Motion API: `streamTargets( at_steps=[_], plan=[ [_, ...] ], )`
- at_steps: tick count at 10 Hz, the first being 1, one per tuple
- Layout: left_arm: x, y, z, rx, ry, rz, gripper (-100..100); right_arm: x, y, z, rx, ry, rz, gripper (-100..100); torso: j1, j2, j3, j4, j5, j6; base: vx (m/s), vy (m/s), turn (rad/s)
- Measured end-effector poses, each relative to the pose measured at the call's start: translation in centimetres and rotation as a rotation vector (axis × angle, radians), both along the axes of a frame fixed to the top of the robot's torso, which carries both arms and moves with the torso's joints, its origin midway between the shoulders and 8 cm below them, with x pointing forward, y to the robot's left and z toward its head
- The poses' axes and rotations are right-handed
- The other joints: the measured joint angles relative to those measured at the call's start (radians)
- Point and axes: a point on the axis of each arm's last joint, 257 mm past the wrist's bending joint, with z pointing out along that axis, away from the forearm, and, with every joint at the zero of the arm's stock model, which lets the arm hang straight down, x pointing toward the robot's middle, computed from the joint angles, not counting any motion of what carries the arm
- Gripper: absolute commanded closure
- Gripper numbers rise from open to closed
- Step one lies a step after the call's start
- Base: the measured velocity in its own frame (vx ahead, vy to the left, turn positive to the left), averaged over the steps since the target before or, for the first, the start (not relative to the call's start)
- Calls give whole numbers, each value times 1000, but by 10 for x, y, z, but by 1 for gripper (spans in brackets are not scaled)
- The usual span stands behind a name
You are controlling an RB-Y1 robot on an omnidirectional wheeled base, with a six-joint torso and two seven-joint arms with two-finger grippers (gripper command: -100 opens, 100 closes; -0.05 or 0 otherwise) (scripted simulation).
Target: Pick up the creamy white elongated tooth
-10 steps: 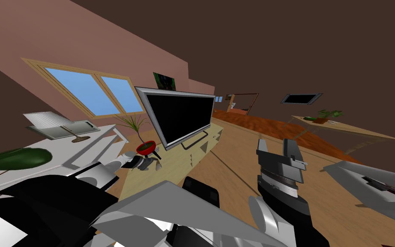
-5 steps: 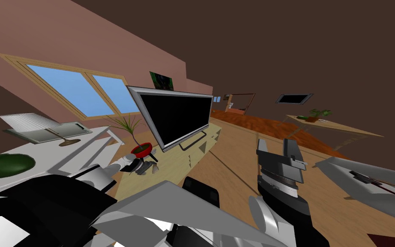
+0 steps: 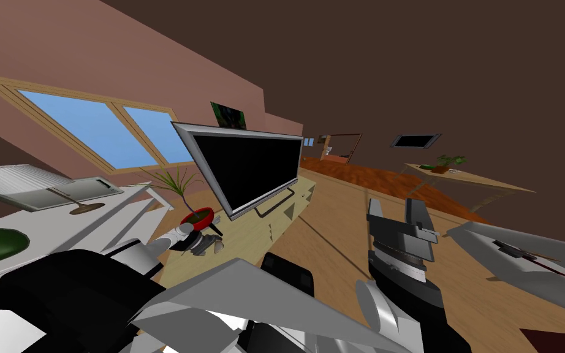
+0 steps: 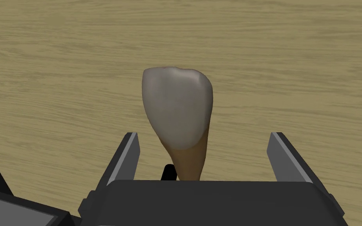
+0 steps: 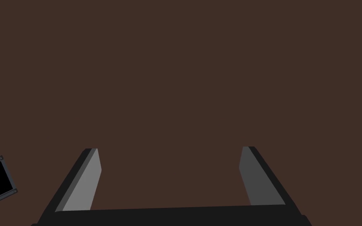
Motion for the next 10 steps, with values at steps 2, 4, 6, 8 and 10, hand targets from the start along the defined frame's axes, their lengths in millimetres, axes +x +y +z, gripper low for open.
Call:
streamTargets(
  at_steps=[2,4,6,8,10],
  plan=[
    [-6,-6,-8,-6,2,6,-100,0,0,0,0,0,0,0,1,-1,-1,0,0,0,36,23,-26],
    [-17,-16,-23,-8,-1,11,-100,0,0,0,0,0,0,0,4,-2,-2,-1,2,0,31,27,-15],
    [-14,-18,-24,-9,-8,9,100,0,0,0,0,0,0,0,6,-1,-2,-2,3,-2,7,-4,-18],
    [-13,-18,-23,-10,-10,8,100,0,0,0,0,0,0,0,11,0,-1,-3,5,-3,0,0,0],
    [-12,-18,-23,-11,-10,9,0,0,0,0,0,0,0,0,11,0,-1,-3,5,-3,0,0,0]
  ],
)
